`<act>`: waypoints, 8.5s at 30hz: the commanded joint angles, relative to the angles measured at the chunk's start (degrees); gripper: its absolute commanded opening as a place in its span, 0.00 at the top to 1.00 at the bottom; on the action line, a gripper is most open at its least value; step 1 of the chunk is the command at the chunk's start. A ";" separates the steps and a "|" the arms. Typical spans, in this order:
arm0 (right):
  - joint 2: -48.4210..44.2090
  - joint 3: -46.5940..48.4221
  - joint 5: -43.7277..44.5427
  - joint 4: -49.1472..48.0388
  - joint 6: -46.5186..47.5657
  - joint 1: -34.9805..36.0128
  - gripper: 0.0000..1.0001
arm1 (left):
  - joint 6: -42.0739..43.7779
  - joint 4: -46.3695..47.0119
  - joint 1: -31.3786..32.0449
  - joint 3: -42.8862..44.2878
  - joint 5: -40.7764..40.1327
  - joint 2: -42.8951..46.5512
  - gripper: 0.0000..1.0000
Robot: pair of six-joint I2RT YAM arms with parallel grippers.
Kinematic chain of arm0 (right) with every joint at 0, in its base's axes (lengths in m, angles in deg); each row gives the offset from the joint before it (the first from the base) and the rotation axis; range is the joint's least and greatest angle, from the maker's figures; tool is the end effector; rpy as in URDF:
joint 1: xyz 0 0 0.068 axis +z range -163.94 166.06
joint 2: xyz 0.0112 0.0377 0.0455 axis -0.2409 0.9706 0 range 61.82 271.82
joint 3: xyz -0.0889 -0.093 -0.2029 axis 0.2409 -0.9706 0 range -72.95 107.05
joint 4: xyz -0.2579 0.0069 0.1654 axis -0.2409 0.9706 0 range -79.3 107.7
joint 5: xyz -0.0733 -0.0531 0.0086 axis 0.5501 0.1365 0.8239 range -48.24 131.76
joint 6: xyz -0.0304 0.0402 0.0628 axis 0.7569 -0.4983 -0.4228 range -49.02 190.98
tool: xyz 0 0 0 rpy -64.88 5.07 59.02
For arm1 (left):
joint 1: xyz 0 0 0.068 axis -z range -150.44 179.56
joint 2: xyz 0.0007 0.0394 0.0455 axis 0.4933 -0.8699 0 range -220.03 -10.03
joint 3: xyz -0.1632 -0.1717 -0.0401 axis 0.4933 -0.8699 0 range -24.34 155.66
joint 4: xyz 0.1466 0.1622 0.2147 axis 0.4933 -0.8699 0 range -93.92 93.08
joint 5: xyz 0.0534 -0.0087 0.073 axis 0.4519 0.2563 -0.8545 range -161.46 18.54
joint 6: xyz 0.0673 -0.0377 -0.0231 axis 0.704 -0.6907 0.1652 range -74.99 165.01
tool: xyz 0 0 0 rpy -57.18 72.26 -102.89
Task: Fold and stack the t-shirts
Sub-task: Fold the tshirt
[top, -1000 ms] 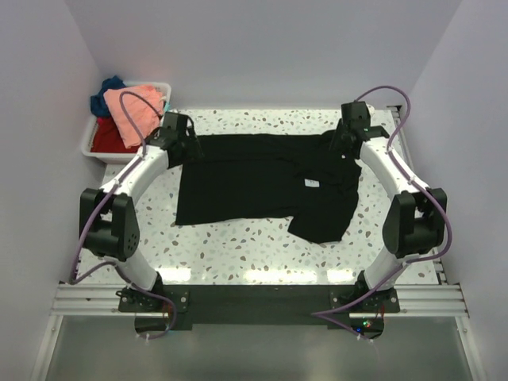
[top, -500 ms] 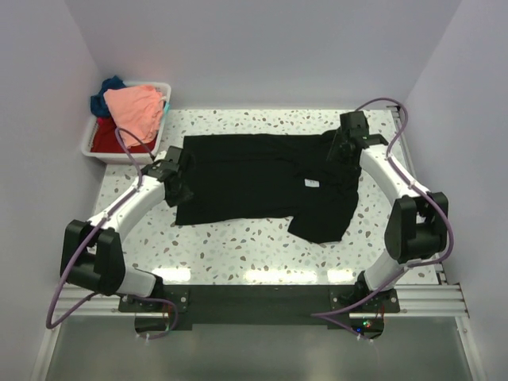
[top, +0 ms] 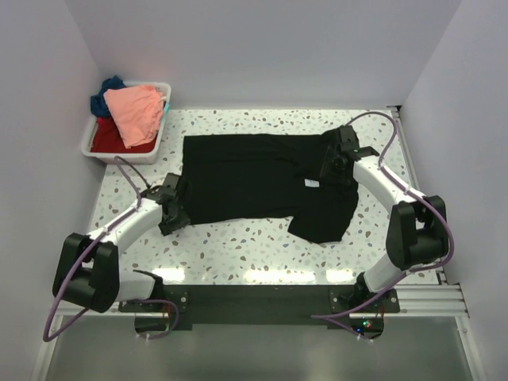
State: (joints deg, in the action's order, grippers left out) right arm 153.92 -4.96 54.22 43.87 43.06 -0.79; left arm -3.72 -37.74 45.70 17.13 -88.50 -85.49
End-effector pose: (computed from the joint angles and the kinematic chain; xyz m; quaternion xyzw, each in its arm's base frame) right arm 0.3897 0.0756 0.1594 0.1530 0.9420 0.0007 0.2988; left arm 0.2700 -0.0570 0.0870 -0.2938 0.9354 0.0538 0.1891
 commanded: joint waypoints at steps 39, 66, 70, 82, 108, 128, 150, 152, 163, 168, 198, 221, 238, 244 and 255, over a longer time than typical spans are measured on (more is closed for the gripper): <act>-13.69 -12.25 7.22 14.90 -13.47 3.03 0.55 | 5.83 10.15 -2.17 8.52 -8.18 -0.92 1.00; -20.29 -30.63 0.98 4.10 -21.12 3.99 0.57 | 12.87 15.77 -4.36 23.83 -2.30 -14.01 1.00; -17.75 -30.46 0.80 2.61 -20.86 3.90 0.67 | 13.13 15.77 -4.80 23.83 -1.68 -14.28 1.00; -17.12 -23.87 3.61 6.11 -18.58 3.99 1.00 | 14.19 15.77 -6.47 25.41 -2.38 -14.80 1.00; 6.34 2.67 -2.87 -6.27 -5.39 4.08 0.92 | 15.24 16.82 -7.62 29.89 -2.74 -22.36 1.00; -4.90 -4.08 8.19 3.39 -6.97 1.89 0.63 | 14.98 17.17 -7.62 30.42 -2.39 -24.21 1.00; -1.48 -10.59 -4.82 -9.35 -4.51 -3.22 0.65 | 15.24 16.65 -7.62 30.68 -2.56 -24.65 1.00; -0.95 -10.59 -4.91 -9.35 -4.42 -3.22 0.65 | 15.33 16.47 -7.62 30.60 -2.74 -24.65 1.00; 1.33 -10.94 -7.10 -10.49 -3.72 -3.30 0.67 | 15.24 16.12 -7.62 30.42 -3.09 -24.38 1.00; 1.95 -12.00 -9.13 -10.67 -3.37 -3.30 0.68 | 15.07 15.94 -7.62 30.25 -3.27 -24.12 1.00; -11.66 -11.21 -2.72 2.06 -4.77 -3.22 1.00 | 14.72 14.89 -7.62 29.46 -3.79 -20.52 1.00; -33.47 -3.48 9.67 17.81 -7.85 -3.13 1.00 | 14.89 9.54 -7.62 25.06 -1.77 -4.80 1.00; -35.66 -3.12 10.04 26.86 -8.46 -3.13 1.00 | 9.53 -2.42 -7.53 13.29 -5.38 9.10 1.00; -37.07 -9.09 6.26 30.46 -10.74 -3.13 1.00 | 8.30 -4.36 -7.35 8.45 -4.85 10.51 1.00; -32.16 -9.90 7.82 24.41 -10.14 -3.21 1.00 | 8.39 2.05 -7.00 13.18 -4.85 -0.03 1.00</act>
State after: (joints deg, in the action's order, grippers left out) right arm 119.36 -17.25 59.14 71.65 32.83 -3.83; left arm 5.11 -40.04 38.64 25.22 -91.08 -81.47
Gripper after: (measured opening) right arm 0.011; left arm 0.020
